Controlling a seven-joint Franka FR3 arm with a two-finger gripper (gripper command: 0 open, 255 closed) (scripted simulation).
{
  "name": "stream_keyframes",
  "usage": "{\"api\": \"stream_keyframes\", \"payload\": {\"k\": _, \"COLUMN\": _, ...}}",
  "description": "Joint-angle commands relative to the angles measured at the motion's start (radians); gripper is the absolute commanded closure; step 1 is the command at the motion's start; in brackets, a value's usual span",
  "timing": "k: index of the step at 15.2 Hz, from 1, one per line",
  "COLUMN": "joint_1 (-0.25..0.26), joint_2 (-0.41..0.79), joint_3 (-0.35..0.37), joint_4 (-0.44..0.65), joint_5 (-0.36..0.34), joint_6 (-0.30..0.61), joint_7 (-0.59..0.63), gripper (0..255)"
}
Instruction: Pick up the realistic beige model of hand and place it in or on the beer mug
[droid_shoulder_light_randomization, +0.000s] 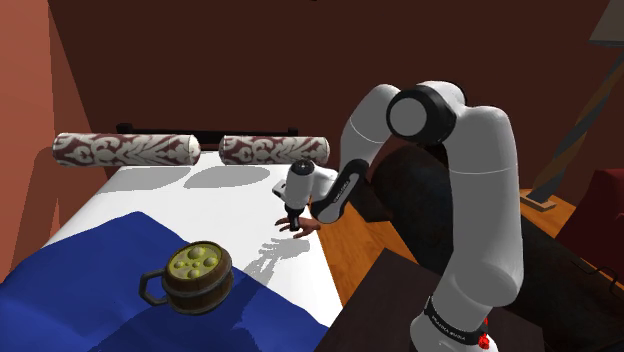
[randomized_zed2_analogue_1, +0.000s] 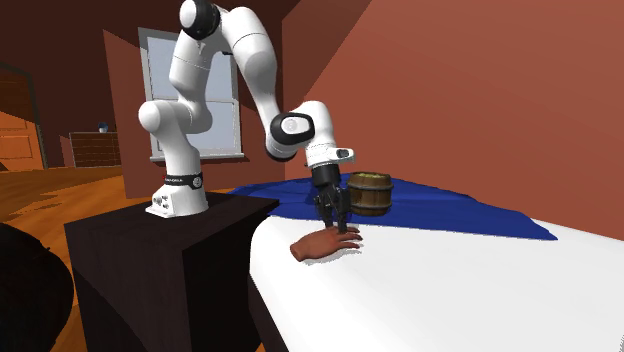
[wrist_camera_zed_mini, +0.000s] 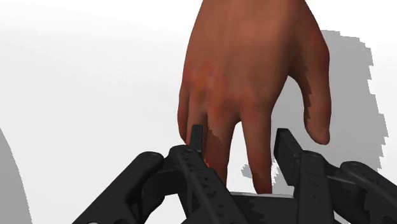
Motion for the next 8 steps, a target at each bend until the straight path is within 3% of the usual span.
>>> {"api": "stream_keyframes", "payload": {"k": 1, "joint_1": -0.012, "joint_2": -0.026, "joint_3": 0.017, "joint_4": -0.009, "joint_5": 0.021, "joint_6": -0.018, "joint_7": -0.024, "gripper": 255}}
{"api": "stream_keyframes", "payload": {"k": 8, "joint_1": -0.054, "joint_2": -0.118, "joint_3": 0.074, "joint_4": -0.034, "joint_5": 0.108, "joint_6": -0.085, "joint_7": -0.119, "gripper": 255}}
